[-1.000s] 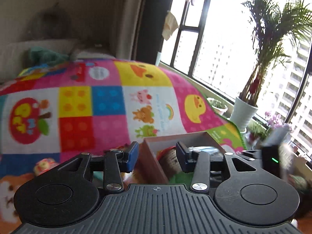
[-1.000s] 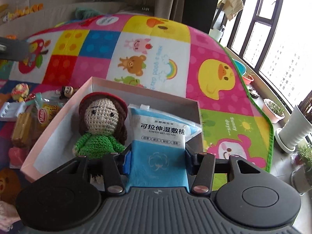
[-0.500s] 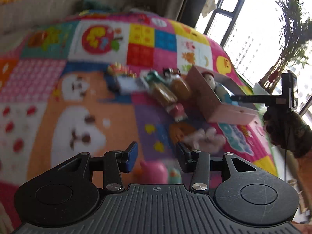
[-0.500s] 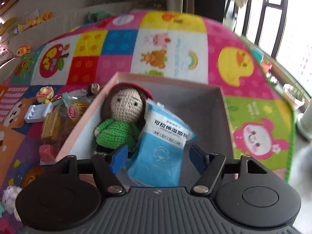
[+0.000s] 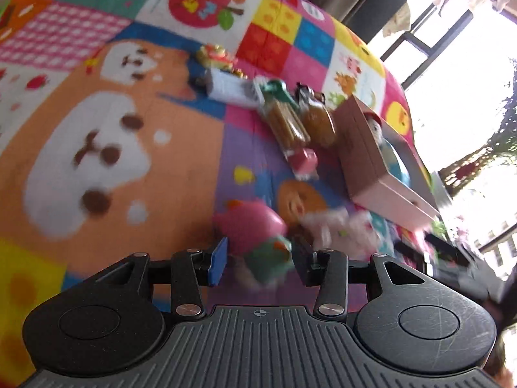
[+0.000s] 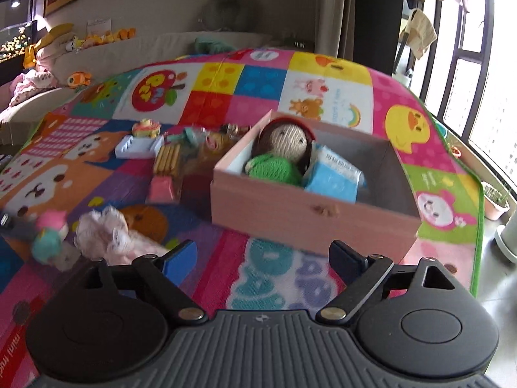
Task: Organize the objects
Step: 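Open both tools and withdraw them from the pink box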
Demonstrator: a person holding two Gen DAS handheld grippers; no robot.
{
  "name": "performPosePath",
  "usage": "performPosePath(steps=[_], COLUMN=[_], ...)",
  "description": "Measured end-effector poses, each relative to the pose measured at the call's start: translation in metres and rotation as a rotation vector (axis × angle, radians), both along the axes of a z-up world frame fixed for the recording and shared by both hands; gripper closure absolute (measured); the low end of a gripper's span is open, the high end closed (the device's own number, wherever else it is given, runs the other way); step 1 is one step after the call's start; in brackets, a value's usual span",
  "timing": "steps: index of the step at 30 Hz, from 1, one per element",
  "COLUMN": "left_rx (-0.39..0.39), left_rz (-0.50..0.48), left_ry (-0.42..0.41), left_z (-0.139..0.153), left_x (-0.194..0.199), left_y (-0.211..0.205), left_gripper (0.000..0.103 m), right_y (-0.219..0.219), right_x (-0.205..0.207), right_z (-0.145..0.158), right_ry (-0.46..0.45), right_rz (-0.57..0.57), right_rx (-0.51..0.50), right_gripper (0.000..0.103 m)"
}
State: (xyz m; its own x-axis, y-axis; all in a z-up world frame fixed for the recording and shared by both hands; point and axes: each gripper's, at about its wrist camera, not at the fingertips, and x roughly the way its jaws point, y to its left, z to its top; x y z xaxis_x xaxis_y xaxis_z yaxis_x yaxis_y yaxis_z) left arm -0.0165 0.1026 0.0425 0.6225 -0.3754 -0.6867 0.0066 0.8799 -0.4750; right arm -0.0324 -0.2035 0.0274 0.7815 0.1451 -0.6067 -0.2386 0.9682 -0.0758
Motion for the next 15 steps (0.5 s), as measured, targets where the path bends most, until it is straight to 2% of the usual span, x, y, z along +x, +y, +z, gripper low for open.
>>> performPosePath(steps=[4,8,11,15], left_rx=[0.056,0.117,0.104,0.060], left_rz=[-0.040,-0.088,-0.072,0.008], left_ry=[-0.034,-0.090,-0.145,-0.185], left_z=[-0.003,-0.003,0.002,0.016], left_x=[0.032,0.041,0.036,0.043], left_y=[-0.023,-0.041,-0.036,-0.012], left_gripper=[0.054,0.055,0.055,0.055], right_y=[0.000,-0.001,0.003,0.019], right_x=[0.001,-0.002,0.000,0.010], right_z=[-0.015,-0.010,0.007,0.024], right_ry=[0.038,0.029,0.005,-0.041], right_rz=[-0.029,-0.047,-0.010,0.051], right_rx=[-0.015,-0.006,0.018,0.017], right_gripper=[0.011,0.011,0.011,0.008])
